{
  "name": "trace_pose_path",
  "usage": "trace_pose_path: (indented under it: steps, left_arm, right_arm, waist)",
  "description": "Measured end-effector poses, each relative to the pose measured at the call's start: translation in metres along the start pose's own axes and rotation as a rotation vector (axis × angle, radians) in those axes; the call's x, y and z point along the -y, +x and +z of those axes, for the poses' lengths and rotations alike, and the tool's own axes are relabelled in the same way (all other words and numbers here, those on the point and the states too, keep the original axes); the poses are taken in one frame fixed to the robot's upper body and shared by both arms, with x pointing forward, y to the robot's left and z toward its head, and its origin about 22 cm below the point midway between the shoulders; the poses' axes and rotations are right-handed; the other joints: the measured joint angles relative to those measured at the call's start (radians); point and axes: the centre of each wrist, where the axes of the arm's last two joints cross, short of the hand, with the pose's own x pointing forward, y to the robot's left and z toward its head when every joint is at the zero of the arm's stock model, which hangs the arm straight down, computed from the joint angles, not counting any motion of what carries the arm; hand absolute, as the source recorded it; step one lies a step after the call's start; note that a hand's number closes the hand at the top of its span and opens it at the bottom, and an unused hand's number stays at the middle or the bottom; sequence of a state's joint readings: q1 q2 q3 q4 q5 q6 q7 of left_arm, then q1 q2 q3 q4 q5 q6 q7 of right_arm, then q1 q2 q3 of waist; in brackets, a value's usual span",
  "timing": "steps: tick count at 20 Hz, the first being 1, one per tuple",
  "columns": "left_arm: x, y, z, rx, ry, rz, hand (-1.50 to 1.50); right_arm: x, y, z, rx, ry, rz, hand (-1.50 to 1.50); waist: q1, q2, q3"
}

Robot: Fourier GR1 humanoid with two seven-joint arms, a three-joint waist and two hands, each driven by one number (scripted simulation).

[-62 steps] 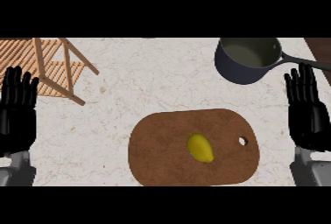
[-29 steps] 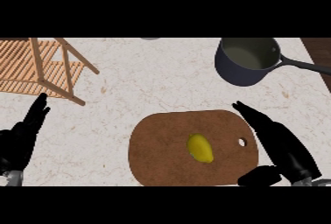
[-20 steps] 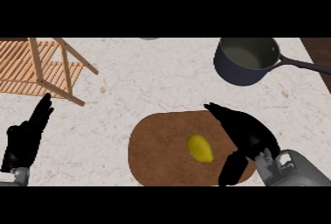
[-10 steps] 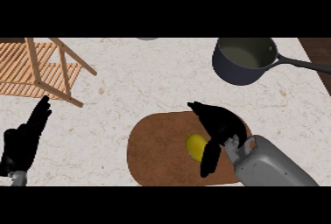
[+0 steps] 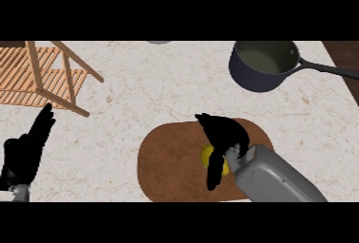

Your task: Pick the lemon from the cutting board and place it in the pot

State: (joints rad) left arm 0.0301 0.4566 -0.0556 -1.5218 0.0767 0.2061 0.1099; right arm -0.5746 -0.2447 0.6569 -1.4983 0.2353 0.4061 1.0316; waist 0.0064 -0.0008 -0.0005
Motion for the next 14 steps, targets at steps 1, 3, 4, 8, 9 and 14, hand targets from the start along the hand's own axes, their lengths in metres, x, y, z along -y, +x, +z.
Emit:
trace_pose_path:
  steps: [1, 3, 4, 8, 9, 14]
  left_arm:
    - [0.000, -0.001, -0.001, -0.005, -0.001, -0.001, 0.00]
    - [-0.006, -0.006, -0.001, -0.004, -0.008, 0.001, 0.00]
    - [-0.004, -0.007, -0.002, -0.005, -0.005, -0.001, 0.00]
    - [-0.006, -0.005, -0.001, -0.001, -0.004, -0.003, 0.00]
    - [-0.004, -0.005, 0.003, 0.000, -0.004, -0.005, 0.00]
    - [0.001, -0.004, 0.000, -0.001, 0.000, 0.003, 0.00]
  right_arm:
    - [-0.002, -0.002, 0.000, -0.003, 0.005, 0.001, -1.50]
    - [-0.008, -0.002, -0.005, -0.016, 0.014, 0.010, -1.50]
    - [-0.008, -0.005, -0.008, -0.025, 0.014, 0.013, -1.50]
    - [-0.016, -0.006, -0.015, -0.050, 0.017, 0.026, -1.50]
    - [-0.015, -0.002, -0.016, -0.052, 0.014, 0.024, -1.50]
    - [-0.027, -0.007, -0.029, -0.081, 0.026, 0.041, -1.50]
  waist:
    - [-0.002, 0.000, 0.000]
    - [-0.002, 0.000, 0.000]
    - [-0.002, 0.000, 0.000]
    - [-0.002, 0.000, 0.000]
    - [-0.001, 0.000, 0.000]
    - [-0.002, 0.001, 0.000]
